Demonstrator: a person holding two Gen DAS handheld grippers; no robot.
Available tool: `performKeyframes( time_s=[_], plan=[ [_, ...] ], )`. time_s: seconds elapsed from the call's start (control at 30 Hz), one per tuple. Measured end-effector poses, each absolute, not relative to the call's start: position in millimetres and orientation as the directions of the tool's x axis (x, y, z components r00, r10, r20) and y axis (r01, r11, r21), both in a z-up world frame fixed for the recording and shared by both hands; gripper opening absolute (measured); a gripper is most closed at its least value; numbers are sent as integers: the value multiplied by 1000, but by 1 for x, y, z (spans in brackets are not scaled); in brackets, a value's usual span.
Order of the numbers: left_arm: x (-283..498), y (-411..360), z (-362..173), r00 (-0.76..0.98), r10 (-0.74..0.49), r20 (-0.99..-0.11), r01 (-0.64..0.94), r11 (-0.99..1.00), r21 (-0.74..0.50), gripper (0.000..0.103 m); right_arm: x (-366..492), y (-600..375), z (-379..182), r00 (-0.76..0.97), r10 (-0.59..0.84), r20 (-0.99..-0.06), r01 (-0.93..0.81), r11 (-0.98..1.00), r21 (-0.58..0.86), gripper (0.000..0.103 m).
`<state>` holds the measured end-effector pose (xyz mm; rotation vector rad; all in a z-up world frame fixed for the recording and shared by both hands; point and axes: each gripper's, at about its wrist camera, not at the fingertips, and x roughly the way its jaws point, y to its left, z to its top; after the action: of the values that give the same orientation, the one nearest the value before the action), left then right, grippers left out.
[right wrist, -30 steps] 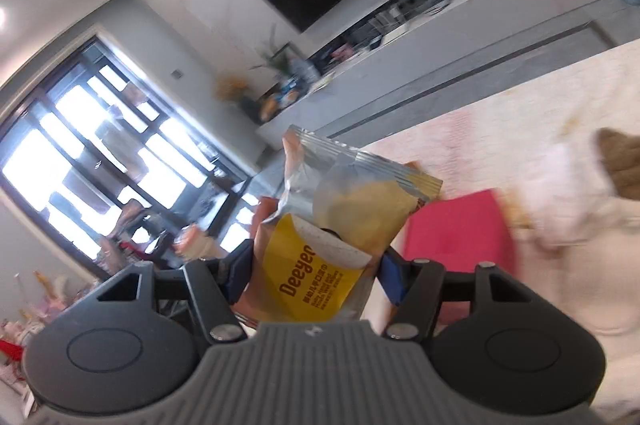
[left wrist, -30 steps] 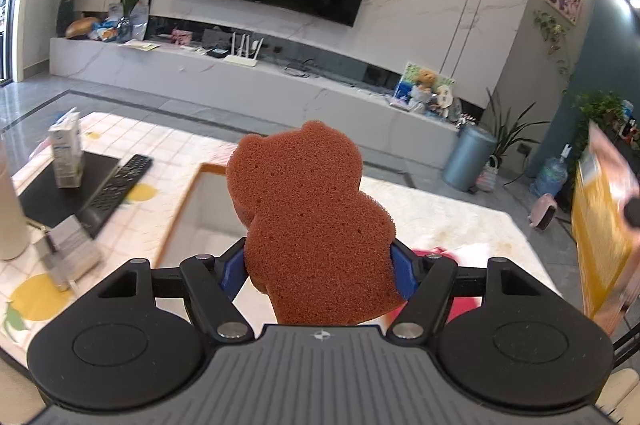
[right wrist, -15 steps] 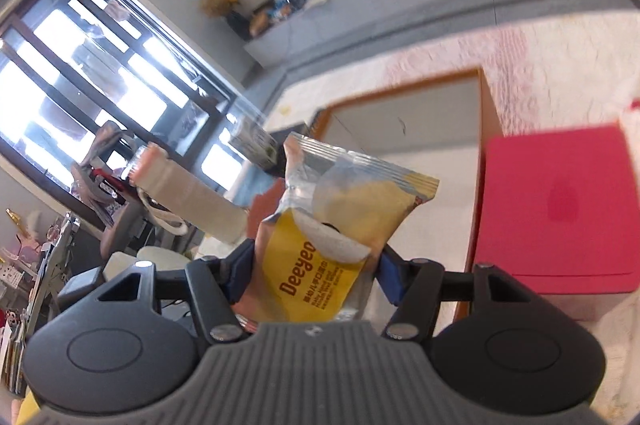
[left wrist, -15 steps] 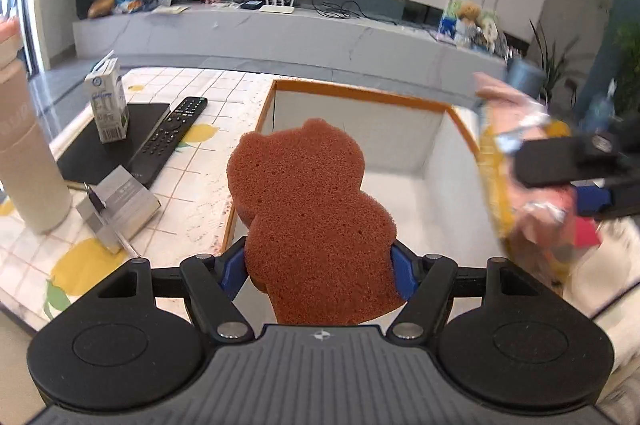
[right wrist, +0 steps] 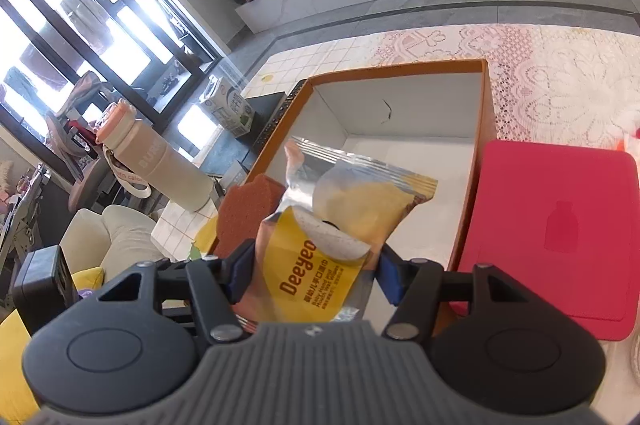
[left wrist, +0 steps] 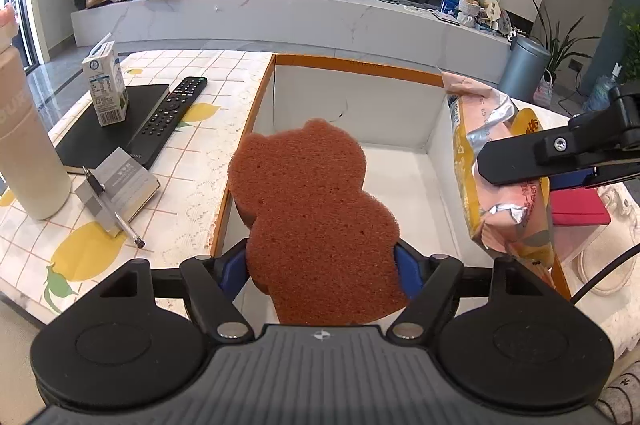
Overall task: Organize soft objects
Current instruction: 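Carry the bear sponge with the left tool while the right tool carries the packet over the box, then open the left tool over the box while the right tool releases the packet inside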
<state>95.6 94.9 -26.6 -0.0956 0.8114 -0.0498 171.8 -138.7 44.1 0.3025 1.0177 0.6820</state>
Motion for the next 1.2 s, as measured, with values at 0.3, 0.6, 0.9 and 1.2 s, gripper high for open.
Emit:
performKeyframes(
  time_s=[0.3, 0.6, 0.9, 1.2],
  plan=[
    [93, 107, -19, 701, -115, -704, -23, 983, -184, 103, 167, -139, 50, 346, 655, -672, -391, 751, 531, 62],
    [80, 118, -4, 755, -147, -639, -2, 974, -227, 102, 168, -134, 50, 350, 628, -695, -391, 772, 501, 62],
    [74, 132, 2, 783, -150, -603, -15, 965, -260, 102, 171, -93, 34, 284, 513, -810, -462, 813, 353, 61],
    [75, 130, -2, 796, -109, -595, -31, 975, -220, 103, 180, -55, 3, 255, 276, -927, -545, 833, 98, 61]
  ],
)
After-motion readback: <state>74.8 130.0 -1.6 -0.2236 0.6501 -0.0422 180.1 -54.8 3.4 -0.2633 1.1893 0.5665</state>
